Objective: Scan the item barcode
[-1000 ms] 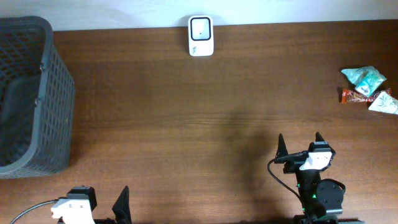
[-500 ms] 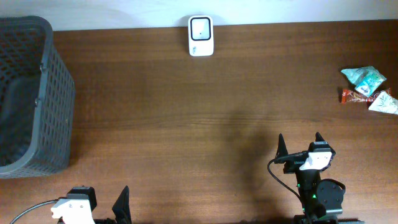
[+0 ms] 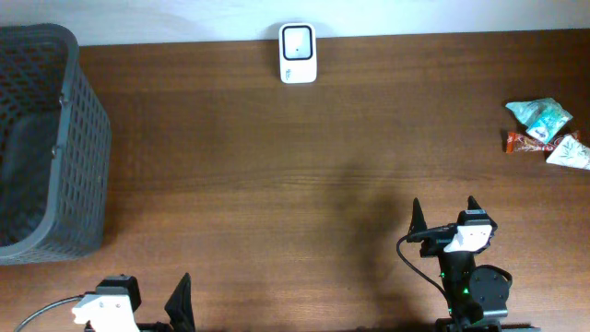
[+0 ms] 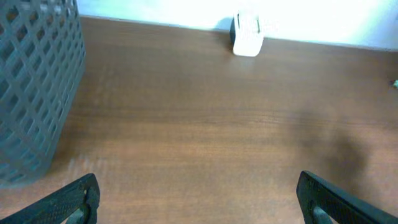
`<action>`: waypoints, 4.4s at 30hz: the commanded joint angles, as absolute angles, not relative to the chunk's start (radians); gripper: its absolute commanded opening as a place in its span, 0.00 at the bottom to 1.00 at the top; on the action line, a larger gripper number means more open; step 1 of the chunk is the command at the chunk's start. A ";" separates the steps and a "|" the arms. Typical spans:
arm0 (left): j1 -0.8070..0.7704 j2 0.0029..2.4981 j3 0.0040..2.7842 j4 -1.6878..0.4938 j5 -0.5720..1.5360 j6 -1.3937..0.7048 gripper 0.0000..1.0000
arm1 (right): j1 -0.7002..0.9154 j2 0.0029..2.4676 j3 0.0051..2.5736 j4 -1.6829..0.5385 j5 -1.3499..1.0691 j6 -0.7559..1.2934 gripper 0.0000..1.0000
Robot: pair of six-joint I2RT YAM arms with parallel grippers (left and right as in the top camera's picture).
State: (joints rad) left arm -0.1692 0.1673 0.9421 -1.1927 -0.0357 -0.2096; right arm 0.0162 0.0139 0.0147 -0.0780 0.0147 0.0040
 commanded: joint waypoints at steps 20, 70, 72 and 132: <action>-0.008 0.162 0.199 -0.021 0.005 -0.103 0.99 | 0.013 0.003 0.006 -0.081 0.004 0.016 0.99; 0.016 0.005 0.008 -0.086 -0.012 0.030 0.99 | 0.013 0.003 0.006 -0.081 0.004 0.015 0.99; 0.016 0.005 0.008 -0.086 -0.014 0.030 0.99 | 0.013 0.003 0.006 -0.081 0.004 0.016 0.99; 0.016 0.005 0.008 -0.085 -0.047 0.043 0.99 | 0.013 0.004 0.006 -0.081 0.004 0.016 0.99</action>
State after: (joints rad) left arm 0.0090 0.0135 0.0128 -0.0795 -0.0563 0.0231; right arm 0.0162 0.0139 0.0147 -0.0784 0.0086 0.0044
